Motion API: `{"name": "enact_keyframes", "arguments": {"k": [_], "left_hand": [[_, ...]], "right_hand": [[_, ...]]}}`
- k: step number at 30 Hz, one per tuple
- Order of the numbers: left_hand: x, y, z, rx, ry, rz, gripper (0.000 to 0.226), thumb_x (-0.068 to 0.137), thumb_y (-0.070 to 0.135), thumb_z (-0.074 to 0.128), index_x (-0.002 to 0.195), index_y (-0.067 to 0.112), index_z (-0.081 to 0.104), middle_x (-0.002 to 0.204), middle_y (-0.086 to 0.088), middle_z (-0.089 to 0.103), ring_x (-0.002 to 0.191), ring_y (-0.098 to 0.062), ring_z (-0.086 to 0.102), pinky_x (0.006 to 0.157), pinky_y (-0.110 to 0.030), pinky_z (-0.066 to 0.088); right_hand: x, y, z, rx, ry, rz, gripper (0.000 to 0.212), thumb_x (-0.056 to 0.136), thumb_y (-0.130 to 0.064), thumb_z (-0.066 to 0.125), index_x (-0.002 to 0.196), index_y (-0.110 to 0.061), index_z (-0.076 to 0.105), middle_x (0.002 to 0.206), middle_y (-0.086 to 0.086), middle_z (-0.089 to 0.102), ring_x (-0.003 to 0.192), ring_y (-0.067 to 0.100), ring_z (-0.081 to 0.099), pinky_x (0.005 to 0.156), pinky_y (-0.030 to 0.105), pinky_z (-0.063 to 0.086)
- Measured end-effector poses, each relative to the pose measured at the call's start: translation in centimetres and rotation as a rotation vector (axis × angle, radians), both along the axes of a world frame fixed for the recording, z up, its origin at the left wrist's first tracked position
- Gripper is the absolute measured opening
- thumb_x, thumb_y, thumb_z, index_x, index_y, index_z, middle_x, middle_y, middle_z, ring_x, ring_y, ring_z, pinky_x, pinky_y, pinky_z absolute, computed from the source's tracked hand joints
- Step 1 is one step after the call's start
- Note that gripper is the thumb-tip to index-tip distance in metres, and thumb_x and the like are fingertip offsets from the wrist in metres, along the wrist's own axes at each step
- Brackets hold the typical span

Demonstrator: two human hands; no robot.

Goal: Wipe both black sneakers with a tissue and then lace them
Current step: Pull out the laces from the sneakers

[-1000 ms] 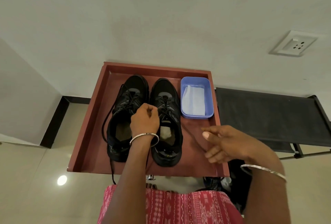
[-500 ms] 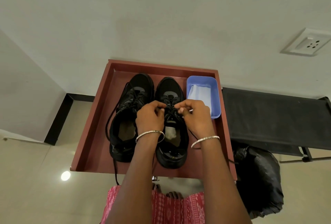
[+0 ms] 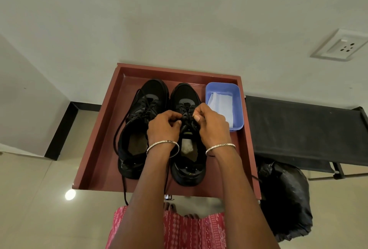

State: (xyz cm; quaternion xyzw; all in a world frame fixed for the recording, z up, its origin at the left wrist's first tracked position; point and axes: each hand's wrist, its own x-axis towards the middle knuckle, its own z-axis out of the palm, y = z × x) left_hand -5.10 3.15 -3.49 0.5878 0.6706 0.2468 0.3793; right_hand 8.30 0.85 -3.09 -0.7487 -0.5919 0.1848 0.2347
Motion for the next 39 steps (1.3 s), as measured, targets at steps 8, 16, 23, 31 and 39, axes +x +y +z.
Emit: {"name": "enact_keyframes", "arguments": {"k": [8,16,23,31,39], "left_hand": [[0.0,0.2,-0.2,-0.013,-0.025,0.020,0.016,0.091,0.017,0.069,0.103,0.027,0.074,0.102,0.008,0.073,0.096,-0.009,0.067,0.087,-0.028,0.053],[0.0,0.2,0.0,-0.024,-0.010,0.013,0.014,0.091,0.021,0.071,0.101,0.030,0.072,0.106,0.006,0.072,0.097,-0.009,0.066,0.087,-0.028,0.052],[0.2,0.3,-0.2,-0.009,-0.008,0.028,0.012,0.090,0.021,0.072,0.100,0.029,0.073,0.104,0.007,0.073,0.098,-0.009,0.067,0.083,-0.024,0.049],[0.8,0.6,0.0,0.057,0.110,-0.050,0.013,0.092,0.023,0.069,0.093,0.036,0.071,0.096,0.010,0.063,0.088,-0.013,0.061,0.071,-0.032,0.051],[1.7,0.6,-0.2,0.185,0.297,-0.154,0.009,0.099,0.024,0.056,0.099,0.030,0.062,0.109,0.005,0.054,0.100,-0.020,0.056,0.066,-0.033,0.036]], "right_hand": [[1.2,-0.4,-0.1,-0.029,0.293,-0.054,0.017,0.089,-0.003,0.069,0.094,-0.019,0.072,0.089,-0.007,0.071,0.082,0.002,0.065,0.080,0.018,0.054],[-0.3,0.1,0.1,-0.004,-0.026,0.013,0.012,0.099,-0.004,0.051,0.097,-0.014,0.057,0.084,0.009,0.067,0.078,0.033,0.057,0.069,0.038,0.045],[0.2,0.1,-0.4,0.024,0.099,-0.064,0.015,0.096,-0.007,0.059,0.089,-0.020,0.058,0.081,0.000,0.067,0.080,0.030,0.062,0.080,0.051,0.053],[0.6,0.3,-0.3,-0.060,0.195,-0.110,0.009,0.090,-0.012,0.072,0.090,-0.021,0.071,0.091,-0.002,0.074,0.090,0.020,0.068,0.089,0.047,0.056],[0.6,0.5,-0.2,-0.085,0.184,-0.111,0.011,0.090,-0.014,0.072,0.097,-0.022,0.075,0.098,-0.001,0.075,0.097,0.022,0.069,0.093,0.045,0.055]]}}
